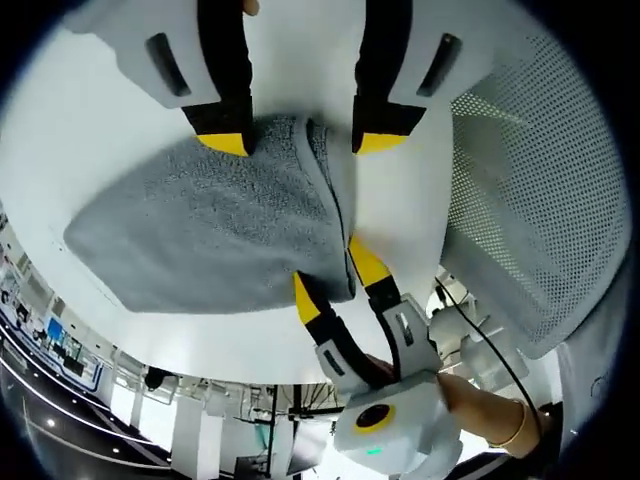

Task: Fold the towel on the table until its edges align and the towel forms a compact rectangular stack.

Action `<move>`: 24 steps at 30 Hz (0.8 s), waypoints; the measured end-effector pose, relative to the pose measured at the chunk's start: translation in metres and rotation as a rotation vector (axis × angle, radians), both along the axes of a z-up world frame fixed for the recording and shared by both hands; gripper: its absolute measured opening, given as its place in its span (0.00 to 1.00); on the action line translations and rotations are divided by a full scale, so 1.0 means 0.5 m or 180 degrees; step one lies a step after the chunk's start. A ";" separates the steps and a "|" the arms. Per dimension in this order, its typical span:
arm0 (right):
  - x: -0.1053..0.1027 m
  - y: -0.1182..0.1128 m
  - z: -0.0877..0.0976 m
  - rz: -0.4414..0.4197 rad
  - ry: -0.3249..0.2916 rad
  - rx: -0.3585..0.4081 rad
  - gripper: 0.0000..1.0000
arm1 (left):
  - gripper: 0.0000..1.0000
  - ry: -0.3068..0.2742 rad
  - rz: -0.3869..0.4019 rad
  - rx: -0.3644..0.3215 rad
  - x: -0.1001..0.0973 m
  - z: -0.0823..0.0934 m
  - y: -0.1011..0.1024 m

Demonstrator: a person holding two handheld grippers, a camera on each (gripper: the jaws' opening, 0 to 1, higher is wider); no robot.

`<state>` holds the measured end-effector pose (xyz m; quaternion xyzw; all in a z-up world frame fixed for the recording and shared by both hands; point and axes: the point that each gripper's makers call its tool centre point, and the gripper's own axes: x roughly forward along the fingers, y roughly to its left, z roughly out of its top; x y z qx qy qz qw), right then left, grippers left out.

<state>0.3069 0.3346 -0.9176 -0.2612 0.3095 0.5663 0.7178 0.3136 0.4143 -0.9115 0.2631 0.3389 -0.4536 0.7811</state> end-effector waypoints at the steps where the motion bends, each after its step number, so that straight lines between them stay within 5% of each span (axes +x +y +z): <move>1: 0.006 -0.003 -0.001 0.0014 -0.0071 -0.0022 0.33 | 0.32 -0.0003 -0.0014 -0.0008 0.002 0.000 0.000; 4: 0.003 -0.002 -0.004 0.0188 -0.0219 -0.0024 0.33 | 0.30 -0.0013 -0.0021 -0.0026 0.004 0.001 -0.002; 24: 0.047 -0.004 -0.010 -0.0240 -0.0335 0.0252 0.12 | 0.13 -0.0227 0.0041 0.0041 0.040 -0.003 -0.016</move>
